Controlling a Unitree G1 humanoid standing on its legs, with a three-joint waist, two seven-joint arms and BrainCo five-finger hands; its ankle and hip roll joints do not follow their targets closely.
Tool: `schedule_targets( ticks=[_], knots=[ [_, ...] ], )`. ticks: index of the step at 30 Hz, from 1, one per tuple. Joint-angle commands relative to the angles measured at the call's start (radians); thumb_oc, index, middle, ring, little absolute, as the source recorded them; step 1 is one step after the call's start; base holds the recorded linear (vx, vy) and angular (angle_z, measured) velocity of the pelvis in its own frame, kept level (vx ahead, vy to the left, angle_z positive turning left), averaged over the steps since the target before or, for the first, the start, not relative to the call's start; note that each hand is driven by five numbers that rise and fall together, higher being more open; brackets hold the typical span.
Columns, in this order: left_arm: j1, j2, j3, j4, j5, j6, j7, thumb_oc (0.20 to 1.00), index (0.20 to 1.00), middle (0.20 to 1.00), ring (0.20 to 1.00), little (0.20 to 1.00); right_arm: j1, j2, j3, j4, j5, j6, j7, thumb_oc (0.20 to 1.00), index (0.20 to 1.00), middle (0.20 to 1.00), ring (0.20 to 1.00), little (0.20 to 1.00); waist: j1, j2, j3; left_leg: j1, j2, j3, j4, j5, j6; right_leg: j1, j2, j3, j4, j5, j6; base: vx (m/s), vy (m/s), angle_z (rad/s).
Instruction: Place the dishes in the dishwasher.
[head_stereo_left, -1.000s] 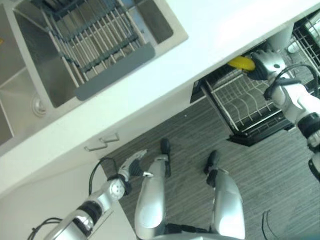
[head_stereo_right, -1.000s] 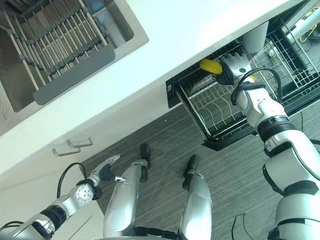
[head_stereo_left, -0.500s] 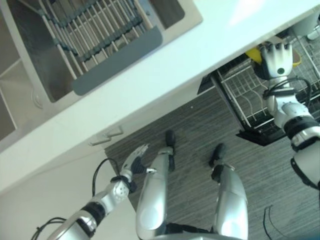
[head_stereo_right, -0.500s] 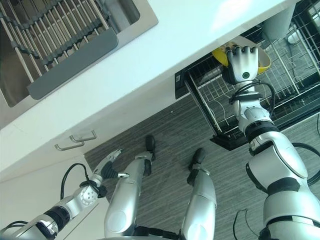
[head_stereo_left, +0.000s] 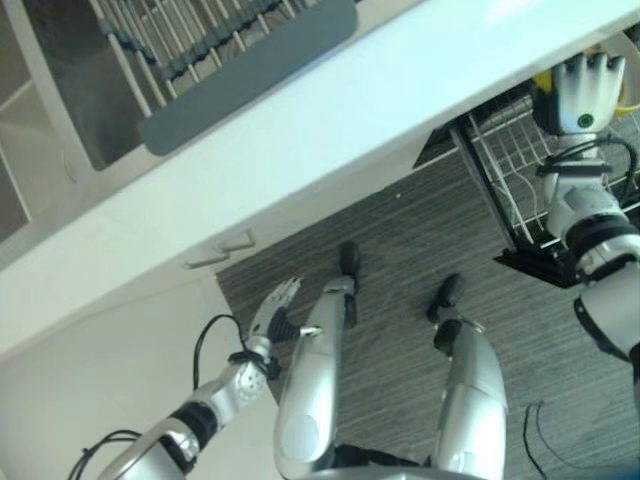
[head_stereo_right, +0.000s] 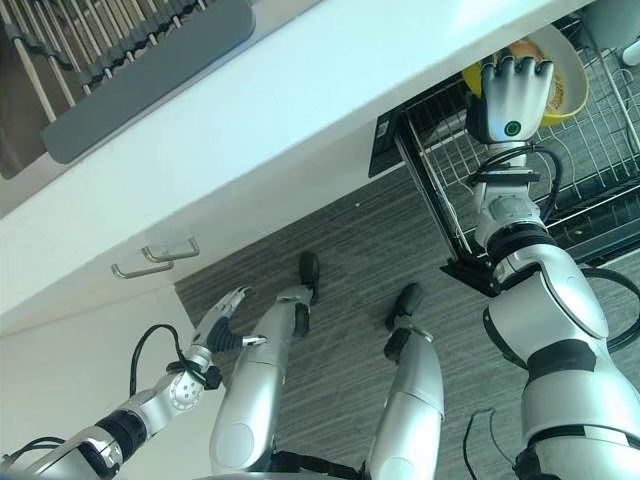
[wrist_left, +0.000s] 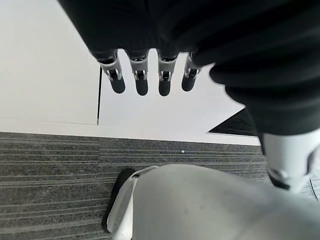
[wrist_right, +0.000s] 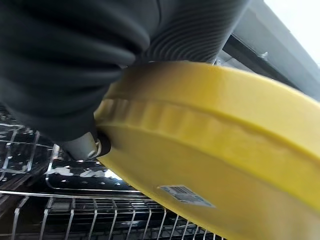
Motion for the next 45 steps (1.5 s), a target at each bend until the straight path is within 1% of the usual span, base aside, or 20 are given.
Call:
schedule_targets(
  ticks=[1,6,15,16,17,19,22,23,24,25,26,28,32,33,34,35,37,39,43,45],
  knots=[
    [0.051,-0.004,-0.067,-0.04,0.035,-0.024,0.018,1.0,1.0,1.0,1.0,1.0,-0.137,-0.084,0.013,-0.049,0.014,0.004,-0.098,0.2,0.2,0.2,0.2,0.2,0.029,0.04,-0.03,0.006,-0.044,-0.055,-0.072,-0.044,0.002,-0.023,0.023,-0.011,0.17,-0.128,0.006,0.03,-0.002,0.01],
    [0.066,-0.011,-0.062,-0.052,0.041,-0.032,0.049,1.0,1.0,1.0,1.0,1.0,-0.134,-0.09,-0.009,-0.074,0.028,0.011,-0.173,0.2,0.2,0.2,0.2,0.2,0.023,0.043,-0.03,-0.057,-0.042,-0.056,-0.034,-0.055,0.002,-0.084,0.024,-0.005,0.203,-0.138,0.001,0.0,0.006,-0.01],
    [0.063,-0.013,-0.054,-0.068,0.041,-0.05,0.094,1.0,1.0,1.0,1.0,1.0,-0.144,-0.097,-0.004,-0.056,0.033,0.045,-0.143,0.2,0.2,0.2,0.2,0.2,0.021,0.059,-0.03,-0.134,-0.037,-0.056,-0.005,-0.063,0.0,-0.164,0.02,0.005,0.227,-0.146,-0.004,0.0,0.006,-0.02],
    [0.061,-0.012,-0.056,-0.068,0.036,-0.051,0.097,1.0,1.0,1.0,1.0,1.0,-0.145,-0.099,-0.003,-0.053,0.036,0.046,-0.137,0.426,0.426,0.426,0.426,0.426,0.02,0.06,-0.03,-0.138,-0.037,-0.055,-0.002,-0.064,0.0,-0.168,0.019,0.005,0.23,-0.147,-0.004,0.0,0.006,-0.05],
    [0.06,-0.011,-0.055,-0.069,0.034,-0.051,0.097,1.0,1.0,1.0,1.0,1.0,-0.144,-0.099,-0.002,-0.051,0.042,0.045,-0.131,1.0,1.0,1.0,1.0,1.0,0.02,0.061,-0.03,-0.143,-0.036,-0.055,-0.001,-0.064,-0.001,-0.172,0.019,0.006,0.231,-0.148,-0.004,0.0,0.003,-0.05],
    [0.057,-0.008,-0.054,-0.075,0.024,-0.049,0.096,1.0,1.0,1.0,1.0,1.0,-0.141,-0.1,-0.003,-0.041,0.05,0.046,-0.085,1.0,1.0,1.0,1.0,1.0,0.019,0.064,-0.03,-0.151,-0.037,-0.056,0.003,-0.067,-0.002,-0.181,0.02,0.008,0.233,-0.151,-0.004,0.0,0.0,-0.02],
    [0.061,-0.007,-0.045,-0.072,0.0,-0.046,0.077,1.0,1.0,1.0,1.0,1.0,-0.126,-0.097,0.008,-0.038,0.124,0.045,-0.003,1.0,1.0,1.0,1.0,1.0,0.017,0.065,-0.03,-0.157,-0.039,-0.061,0.004,-0.067,-0.002,-0.188,0.025,0.014,0.233,-0.151,-0.006,0.0,0.0,0.0],
    [0.064,-0.007,-0.04,-0.07,-0.003,-0.051,0.075,1.0,1.0,1.0,1.0,1.0,-0.122,-0.089,-0.004,-0.031,0.222,0.018,0.081,1.0,1.0,1.0,1.0,1.0,0.017,0.065,-0.03,-0.156,-0.038,-0.061,-0.001,-0.065,-0.003,-0.187,0.029,0.015,0.229,-0.151,-0.007,0.0,0.0,0.0],
    [0.066,-0.006,-0.039,-0.071,-0.003,-0.052,0.075,1.0,1.0,1.0,1.0,1.0,-0.12,-0.088,-0.006,-0.031,0.235,0.018,0.086,1.0,1.0,1.0,1.0,1.0,0.017,0.065,-0.03,-0.156,-0.038,-0.06,-0.002,-0.064,-0.002,-0.187,0.029,0.015,0.229,-0.151,-0.008,0.0,0.0,0.0],
    [0.064,-0.007,-0.042,-0.072,-0.009,-0.049,0.076,1.0,1.0,1.0,1.0,1.0,-0.119,-0.079,-0.01,-0.029,0.249,0.054,0.061,1.0,1.0,1.0,1.0,1.0,0.017,0.067,-0.03,-0.154,-0.035,-0.057,-0.004,-0.063,-0.002,-0.188,0.028,0.014,0.233,-0.15,-0.008,0.0,0.0,0.0],
    [0.067,-0.007,-0.04,-0.076,-0.006,-0.049,0.073,1.0,1.0,1.0,1.0,1.0,-0.115,-0.077,-0.019,-0.028,0.263,0.062,0.064,1.0,1.0,1.0,1.0,1.0,0.019,0.067,-0.03,-0.152,-0.036,-0.057,-0.002,-0.066,-0.001,-0.186,0.027,0.01,0.235,-0.154,-0.01,0.0,0.0,0.0],
    [0.062,-0.01,-0.035,-0.075,-0.01,-0.049,0.064,1.0,1.0,1.0,1.0,1.0,-0.118,-0.07,-0.058,-0.017,0.292,0.044,0.081,1.0,1.0,1.0,1.0,1.0,0.02,0.069,-0.03,-0.152,-0.03,-0.047,-0.005,-0.062,-0.004,-0.184,0.018,-0.002,0.238,-0.153,-0.008,-0.04,0.031,-0.02],
    [0.061,-0.023,-0.038,-0.075,-0.017,-0.024,0.067,1.0,1.0,1.0,1.0,1.0,-0.111,-0.063,-0.102,-0.038,0.35,0.035,0.069,1.0,1.0,1.0,1.0,1.0,0.016,0.072,-0.03,-0.138,-0.022,-0.026,-0.02,-0.057,-0.008,-0.173,0.012,-0.013,0.234,-0.152,-0.006,-0.04,0.031,-0.03],
    [0.061,-0.027,-0.035,-0.067,-0.02,-0.021,0.066,1.0,1.0,1.0,1.0,1.0,-0.099,-0.062,-0.127,-0.045,0.429,-0.009,0.07,1.0,1.0,1.0,1.0,1.0,0.012,0.073,-0.03,-0.131,-0.021,-0.022,-0.025,-0.056,-0.009,-0.169,0.013,-0.012,0.233,-0.153,-0.006,-0.04,0.021,-0.04],
    [0.059,-0.031,-0.035,-0.064,-0.027,-0.014,0.06,1.0,1.0,1.0,1.0,1.0,-0.084,-0.056,-0.155,-0.056,0.54,-0.079,0.104,1.0,1.0,1.0,1.0,1.0,0.009,0.072,-0.03,-0.124,-0.022,-0.02,-0.029,-0.056,-0.01,-0.164,0.016,-0.011,0.231,-0.154,-0.006,-0.04,0.013,-0.05],
    [0.058,-0.032,-0.034,-0.063,-0.033,-0.009,0.056,1.0,1.0,1.0,1.0,1.0,-0.072,-0.045,-0.187,-0.062,0.638,-0.133,0.17,1.0,1.0,1.0,1.0,1.0,0.006,0.071,-0.03,-0.118,-0.024,-0.018,-0.03,-0.057,-0.011,-0.159,0.02,-0.007,0.227,-0.155,-0.007,-0.03,0.01,-0.06],
    [0.063,-0.045,-0.024,-0.056,-0.045,0.0,0.042,1.0,1.0,1.0,1.0,1.0,-0.019,0.003,-0.257,-0.079,0.782,-0.187,0.282,1.0,1.0,1.0,1.0,1.0,-0.001,0.073,-0.03,-0.088,-0.023,-0.004,-0.045,-0.057,-0.015,-0.139,0.029,0.003,0.214,-0.157,-0.012,-0.03,0.043,-0.06],
    [0.063,-0.056,-0.015,-0.04,-0.06,0.007,0.03,1.0,1.0,1.0,1.0,1.0,0.027,0.037,-0.298,-0.092,0.839,-0.275,0.375,1.0,1.0,1.0,1.0,1.0,-0.01,0.071,-0.03,-0.061,-0.022,0.005,-0.05,-0.06,-0.015,-0.119,0.032,0.01,0.209,-0.159,-0.015,-0.04,0.051,-0.13],
    [0.055,-0.083,0.011,0.009,-0.086,0.024,-0.007,1.0,1.0,1.0,1.0,1.0,0.104,0.097,-0.363,-0.117,0.854,-0.371,0.519,1.0,1.0,1.0,1.0,1.0,-0.028,0.06,-0.03,0.045,-0.014,0.028,-0.054,-0.07,-0.015,-0.029,0.032,0.019,0.199,-0.166,-0.018,-0.04,0.029,-0.12],
    [0.056,-0.09,0.021,0.024,-0.094,0.035,-0.013,1.0,1.0,1.0,1.0,1.0,0.139,0.105,-0.381,-0.131,0.867,-0.382,0.487,1.0,1.0,1.0,1.0,1.0,-0.037,0.053,-0.03,0.1,-0.01,0.04,-0.06,-0.076,-0.013,0.016,0.03,0.02,0.193,-0.169,-0.018,-0.04,0.007,-0.05]
  ],
)
